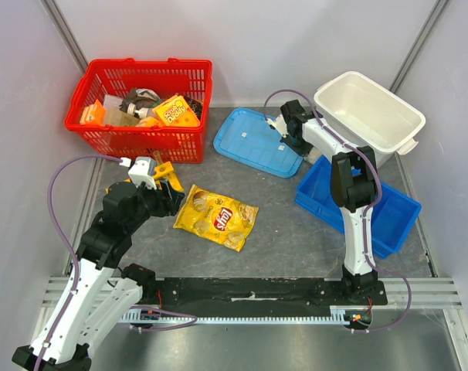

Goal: Organize the chemistry lab equipment

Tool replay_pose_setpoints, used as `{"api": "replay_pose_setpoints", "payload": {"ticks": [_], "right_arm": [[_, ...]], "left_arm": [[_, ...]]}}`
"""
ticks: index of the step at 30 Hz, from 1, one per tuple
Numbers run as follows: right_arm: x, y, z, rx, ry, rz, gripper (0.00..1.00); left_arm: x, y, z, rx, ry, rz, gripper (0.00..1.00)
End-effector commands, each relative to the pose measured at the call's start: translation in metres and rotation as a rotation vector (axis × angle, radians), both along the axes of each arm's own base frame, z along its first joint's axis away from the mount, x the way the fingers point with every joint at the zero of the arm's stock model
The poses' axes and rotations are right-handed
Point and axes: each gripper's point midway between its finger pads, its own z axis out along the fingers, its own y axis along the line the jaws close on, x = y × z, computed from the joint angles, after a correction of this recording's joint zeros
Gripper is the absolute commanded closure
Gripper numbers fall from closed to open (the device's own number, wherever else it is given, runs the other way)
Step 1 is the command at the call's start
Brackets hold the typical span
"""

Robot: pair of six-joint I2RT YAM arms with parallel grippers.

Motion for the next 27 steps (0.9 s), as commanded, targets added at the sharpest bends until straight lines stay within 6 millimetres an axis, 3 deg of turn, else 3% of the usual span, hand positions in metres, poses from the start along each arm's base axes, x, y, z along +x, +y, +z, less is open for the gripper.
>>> {"api": "replay_pose_setpoints", "payload": {"ticks": [1,4,10,22,27], "right_arm": [[0.017,0.002,0.026,0.008,-0.08,0.015,0.89],[0.017,0.003,0.03,0.008,-0.087,0.024,1.0],[0.021,0.007,0.053,0.039,-0.139,0.03,1.0],[0.033,0.015,0.14,0.134,-0.358,0.015,1.0],[0.037,0.026,0.189,0.234,-0.485,0.011,1.0]], "left_arm": [[0.007,0.002,0.01,0.023,-0.062,-0.002,0.34],[0.006,0.002,0.011,0.022,-0.065,0.0,0.34],[0.006,0.003,0.011,0.021,-0.066,0.004,0.34],[0.003,0.005,0.014,0.01,-0.085,0.012,0.34],[0.002,0.005,0.015,0.008,-0.089,0.011,0.34]]}}
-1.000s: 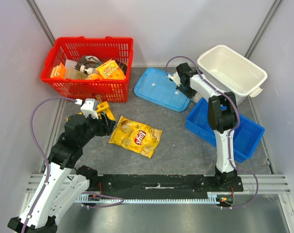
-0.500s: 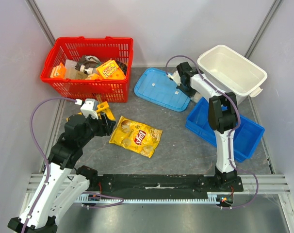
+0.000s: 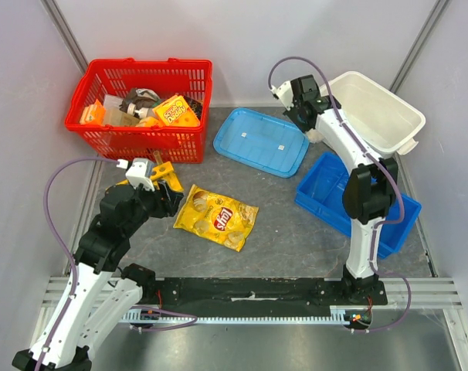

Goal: Organize the chemistry lab equipment

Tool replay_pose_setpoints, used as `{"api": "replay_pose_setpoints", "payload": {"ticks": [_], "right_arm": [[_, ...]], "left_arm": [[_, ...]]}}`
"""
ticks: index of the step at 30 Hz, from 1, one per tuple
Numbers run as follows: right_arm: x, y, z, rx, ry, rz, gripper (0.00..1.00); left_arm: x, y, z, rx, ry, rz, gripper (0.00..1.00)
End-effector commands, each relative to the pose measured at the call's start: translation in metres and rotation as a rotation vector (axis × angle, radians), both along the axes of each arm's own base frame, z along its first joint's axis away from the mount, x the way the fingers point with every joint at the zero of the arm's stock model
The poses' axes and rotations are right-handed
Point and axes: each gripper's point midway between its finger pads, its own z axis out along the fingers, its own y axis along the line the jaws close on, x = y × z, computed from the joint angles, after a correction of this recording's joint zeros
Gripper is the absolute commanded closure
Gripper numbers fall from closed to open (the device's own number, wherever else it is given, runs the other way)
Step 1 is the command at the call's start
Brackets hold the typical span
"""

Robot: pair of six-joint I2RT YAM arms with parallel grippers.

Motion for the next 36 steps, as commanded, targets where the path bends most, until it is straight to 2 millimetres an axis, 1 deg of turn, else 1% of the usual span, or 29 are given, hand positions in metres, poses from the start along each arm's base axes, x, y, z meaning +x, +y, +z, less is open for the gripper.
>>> {"api": "replay_pose_setpoints", "payload": {"ticks": [1,3,5,7,8,11,12,14,15,16,18,20,22,24,27,29,31,33,34,36], "right_arm": [[0.012,0.013,0.086,0.13,-0.225,-0.007,1.0],[0.014,0.009,0.11,0.147,-0.289,-0.035,1.0],[0.018,0.003,0.137,0.157,-0.371,-0.066,1.0],[0.025,-0.007,0.156,0.167,-0.444,-0.099,1.0],[0.029,-0.015,0.162,0.178,-0.472,-0.122,1.0],[0.038,-0.045,0.181,0.225,-0.547,-0.215,1.0],[0.041,-0.064,0.185,0.232,-0.571,-0.263,1.0],[0.047,-0.093,0.192,0.248,-0.619,-0.335,1.0],[0.049,-0.104,0.193,0.25,-0.638,-0.359,1.0],[0.051,-0.116,0.193,0.247,-0.652,-0.381,1.0],[0.057,-0.133,0.181,0.226,-0.645,-0.418,1.0],[0.057,-0.151,0.17,0.182,-0.638,-0.482,1.0],[0.057,-0.161,0.154,0.146,-0.613,-0.525,1.0],[0.056,-0.17,0.14,0.112,-0.593,-0.57,0.93],[0.05,-0.178,0.121,0.071,-0.551,-0.619,0.84],[0.046,-0.179,0.116,0.066,-0.534,-0.639,0.77],[0.041,-0.18,0.114,0.067,-0.519,-0.654,0.7],[0.036,-0.179,0.119,0.084,-0.515,-0.666,0.63],[0.032,-0.178,0.122,0.095,-0.509,-0.669,0.61],[0.025,-0.171,0.128,0.136,-0.5,-0.663,0.59]], "left_arm": [[0.005,0.003,0.01,0.016,-0.063,0.008,0.34],[0.005,0.004,0.01,0.016,-0.064,0.011,0.34],[0.005,0.003,0.01,0.016,-0.064,0.008,0.34],[0.007,0.008,0.01,0.025,-0.066,0.036,0.34],[0.007,0.01,0.01,0.028,-0.068,0.042,0.34],[0.007,0.011,0.011,0.027,-0.071,0.049,0.34],[0.007,0.011,0.011,0.026,-0.073,0.049,0.34],[0.006,0.01,0.012,0.022,-0.076,0.045,0.34],[0.005,0.01,0.012,0.021,-0.074,0.043,0.34],[0.005,0.01,0.012,0.021,-0.074,0.043,0.34],[0.005,0.009,0.011,0.02,-0.072,0.04,0.34],[0.006,0.009,0.012,0.021,-0.072,0.039,0.34],[0.006,0.008,0.011,0.021,-0.071,0.036,0.34],[0.006,0.007,0.01,0.022,-0.066,0.03,0.34],[0.006,0.005,0.008,0.021,-0.058,0.021,0.34],[0.006,0.004,0.008,0.022,-0.057,0.016,0.34],[0.006,0.005,0.009,0.023,-0.059,0.017,0.34],[0.004,-0.001,0.009,0.012,-0.054,-0.019,0.33],[0.004,-0.003,0.008,0.012,-0.051,-0.028,0.33],[0.003,-0.007,0.007,0.01,-0.041,-0.053,0.33]]}}
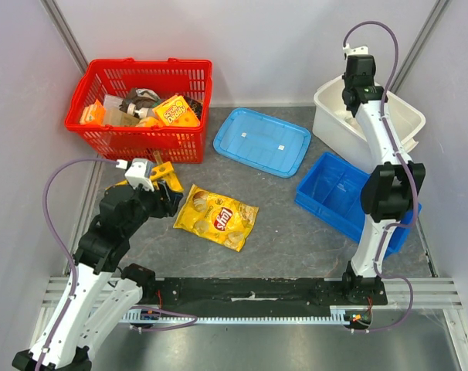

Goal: Organize the chemistry lab equipment

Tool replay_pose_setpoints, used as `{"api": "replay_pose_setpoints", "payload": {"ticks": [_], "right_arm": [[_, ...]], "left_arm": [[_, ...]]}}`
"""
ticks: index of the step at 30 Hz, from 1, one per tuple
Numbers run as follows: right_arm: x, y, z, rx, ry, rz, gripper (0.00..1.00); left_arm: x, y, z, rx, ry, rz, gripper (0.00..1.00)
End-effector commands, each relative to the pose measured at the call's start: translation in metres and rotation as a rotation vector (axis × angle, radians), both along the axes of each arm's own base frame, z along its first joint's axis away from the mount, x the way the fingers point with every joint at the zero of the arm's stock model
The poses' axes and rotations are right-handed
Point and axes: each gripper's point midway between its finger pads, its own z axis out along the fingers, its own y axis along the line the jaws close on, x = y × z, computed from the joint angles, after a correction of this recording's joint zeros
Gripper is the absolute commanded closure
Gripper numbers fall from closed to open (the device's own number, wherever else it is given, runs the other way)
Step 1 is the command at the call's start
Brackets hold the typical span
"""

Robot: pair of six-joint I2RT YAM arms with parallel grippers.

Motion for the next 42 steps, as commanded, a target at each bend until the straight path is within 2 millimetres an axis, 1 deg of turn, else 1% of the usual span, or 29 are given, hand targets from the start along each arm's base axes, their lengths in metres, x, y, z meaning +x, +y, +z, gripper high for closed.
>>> {"api": "replay_pose_setpoints", "payload": {"ticks": [1,4,8,9,10,11,14,16,18,21,22,23,24,26,27,29,31,32,34,42], "right_arm": [[-0.02,0.008,0.031,0.085,-0.057,-0.021,0.59],[-0.034,0.03,0.033,0.172,-0.046,0.037,0.6],[-0.066,0.067,0.029,0.336,-0.031,0.075,0.61],[-0.074,0.078,0.027,0.381,-0.025,0.096,0.62],[-0.082,0.09,0.02,0.419,-0.007,0.121,0.62],[-0.091,0.103,0.02,0.465,-0.003,0.151,0.62],[-0.118,0.156,0.003,0.541,0.067,0.286,0.62],[-0.138,0.183,-0.009,0.558,0.083,0.275,0.64],[-0.161,0.213,-0.028,0.606,0.122,0.299,0.64],[-0.192,0.241,-0.05,0.655,0.152,0.251,0.62],[-0.201,0.247,-0.058,0.689,0.156,0.23,0.61],[-0.21,0.25,-0.066,0.713,0.158,0.194,0.59],[-0.218,0.254,-0.066,0.756,0.134,0.172,0.57],[-0.235,0.267,-0.079,0.851,0.127,0.135,0.52],[-0.243,0.266,-0.088,0.877,0.13,0.092,0.52],[-0.254,0.264,-0.098,0.911,0.113,0.009,0.53],[-0.267,0.256,-0.107,0.874,0.088,-0.068,0.54],[-0.272,0.249,-0.111,0.863,0.073,-0.136,0.54],[-0.281,0.241,-0.117,0.831,0.065,-0.204,0.54],[-0.305,0.243,-0.152,0.799,0.105,-0.302,0.52]], "left_arm": [[0.002,-0.013,0.005,0.006,-0.025,-0.087,0.33],[0.001,-0.022,-0.001,0.003,0.01,-0.138,0.33],[0.001,-0.029,-0.006,-0.005,0.056,-0.168,0.33],[0.002,-0.029,-0.007,-0.005,0.063,-0.166,0.33],[0.001,-0.031,-0.006,-0.01,0.065,-0.173,0.33],[0.001,-0.032,-0.007,-0.014,0.07,-0.178,0.33],[0.001,-0.03,-0.006,-0.01,0.065,-0.171,0.33],[0.001,-0.026,-0.007,0.001,0.058,-0.149,0.33],[0.001,-0.021,-0.006,0.008,0.04,-0.127,0.33],[0.001,-0.016,-0.004,0.007,0.016,-0.101,0.33],[0.001,-0.015,-0.002,0.008,0.009,-0.095,0.33],[0.0,-0.014,-0.001,0.009,0.004,-0.089,0.33],[0.0,-0.012,-0.001,0.009,0.001,-0.083,0.33],[-0.001,-0.012,0.0,0.004,-0.006,-0.084,0.33],[-0.001,-0.012,0.001,0.004,-0.009,-0.082,0.33],[-0.002,-0.012,0.002,0.002,-0.013,-0.084,0.33],[-0.002,-0.012,0.004,0.0,-0.02,-0.084,0.33],[-0.003,-0.012,0.002,0.0,-0.017,-0.085,0.33],[-0.003,-0.012,0.004,-0.003,-0.026,-0.084,0.33],[-0.004,-0.01,0.006,-0.005,-0.035,-0.073,0.33]]}}
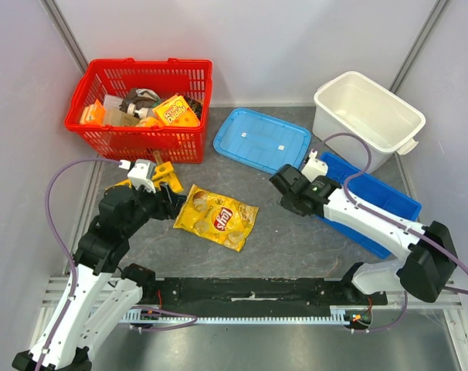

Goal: Organize the chemistry lab equipment

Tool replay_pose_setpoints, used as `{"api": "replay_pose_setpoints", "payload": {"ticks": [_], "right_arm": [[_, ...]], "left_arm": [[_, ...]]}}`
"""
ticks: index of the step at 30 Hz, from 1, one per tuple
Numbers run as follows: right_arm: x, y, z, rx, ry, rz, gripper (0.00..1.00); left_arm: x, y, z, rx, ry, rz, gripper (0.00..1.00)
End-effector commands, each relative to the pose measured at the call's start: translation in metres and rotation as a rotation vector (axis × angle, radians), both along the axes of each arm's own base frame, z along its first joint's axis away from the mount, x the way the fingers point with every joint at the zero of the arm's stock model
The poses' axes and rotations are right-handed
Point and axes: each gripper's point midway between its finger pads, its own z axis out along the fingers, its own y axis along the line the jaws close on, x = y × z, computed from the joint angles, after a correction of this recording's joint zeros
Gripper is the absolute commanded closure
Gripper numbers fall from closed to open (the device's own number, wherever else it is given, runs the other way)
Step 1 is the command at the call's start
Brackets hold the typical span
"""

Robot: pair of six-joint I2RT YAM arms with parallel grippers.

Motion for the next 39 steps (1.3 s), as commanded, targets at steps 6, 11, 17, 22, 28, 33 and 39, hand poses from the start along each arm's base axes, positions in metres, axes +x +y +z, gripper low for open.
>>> {"api": "replay_pose_setpoints", "payload": {"ticks": [6,11,17,22,28,33,39], "right_arm": [[-0.018,-0.007,-0.043,-0.07,0.038,-0.137,0.52],[-0.026,-0.002,-0.062,-0.089,0.059,-0.151,0.52],[-0.029,-0.002,-0.079,-0.13,0.082,-0.146,0.52],[-0.034,-0.007,-0.091,-0.152,0.1,-0.158,0.52],[-0.04,-0.011,-0.101,-0.169,0.117,-0.163,0.53],[-0.045,-0.016,-0.108,-0.188,0.13,-0.166,0.53],[-0.049,-0.018,-0.113,-0.202,0.139,-0.164,0.53]], "left_arm": [[0.004,0.004,0.005,0.014,-0.043,0.019,0.33],[0.004,0.006,0.005,0.016,-0.04,0.026,0.33],[0.004,0.006,0.007,0.01,-0.05,0.032,0.33],[0.004,0.007,0.006,0.009,-0.048,0.034,0.33],[0.004,0.006,0.007,0.006,-0.05,0.033,0.34],[0.004,0.006,0.007,0.005,-0.048,0.037,0.34],[0.005,0.006,0.005,0.004,-0.042,0.04,0.34]]}}
